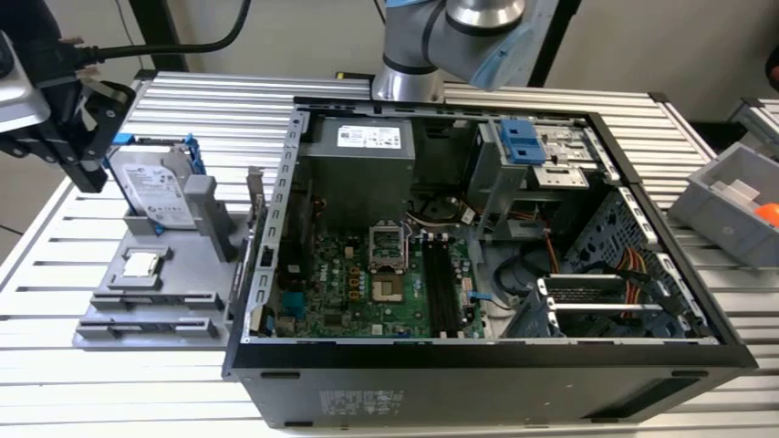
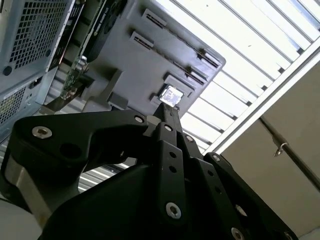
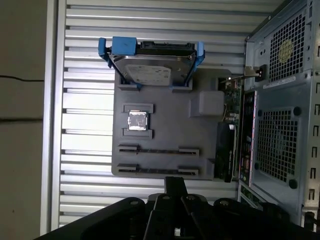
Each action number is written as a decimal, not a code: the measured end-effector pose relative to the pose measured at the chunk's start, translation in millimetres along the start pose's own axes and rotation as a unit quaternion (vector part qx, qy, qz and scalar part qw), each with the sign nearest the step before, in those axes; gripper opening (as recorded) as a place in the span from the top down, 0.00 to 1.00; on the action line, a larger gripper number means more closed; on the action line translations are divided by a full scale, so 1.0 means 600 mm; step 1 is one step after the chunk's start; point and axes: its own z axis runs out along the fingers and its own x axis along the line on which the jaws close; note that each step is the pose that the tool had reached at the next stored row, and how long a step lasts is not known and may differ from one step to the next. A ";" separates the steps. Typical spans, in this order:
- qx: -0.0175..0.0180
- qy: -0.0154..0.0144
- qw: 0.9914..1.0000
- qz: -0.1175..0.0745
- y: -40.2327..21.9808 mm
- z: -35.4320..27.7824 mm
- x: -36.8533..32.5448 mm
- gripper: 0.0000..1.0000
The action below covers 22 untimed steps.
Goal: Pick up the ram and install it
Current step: 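Pick up the ram and move it above insertion slot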
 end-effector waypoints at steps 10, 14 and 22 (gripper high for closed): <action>0.000 0.000 1.000 -0.001 0.000 0.000 0.000 1.00; 0.000 0.000 1.000 -0.002 0.000 0.000 0.000 1.00; 0.000 0.000 1.000 -0.004 0.000 0.000 0.000 1.00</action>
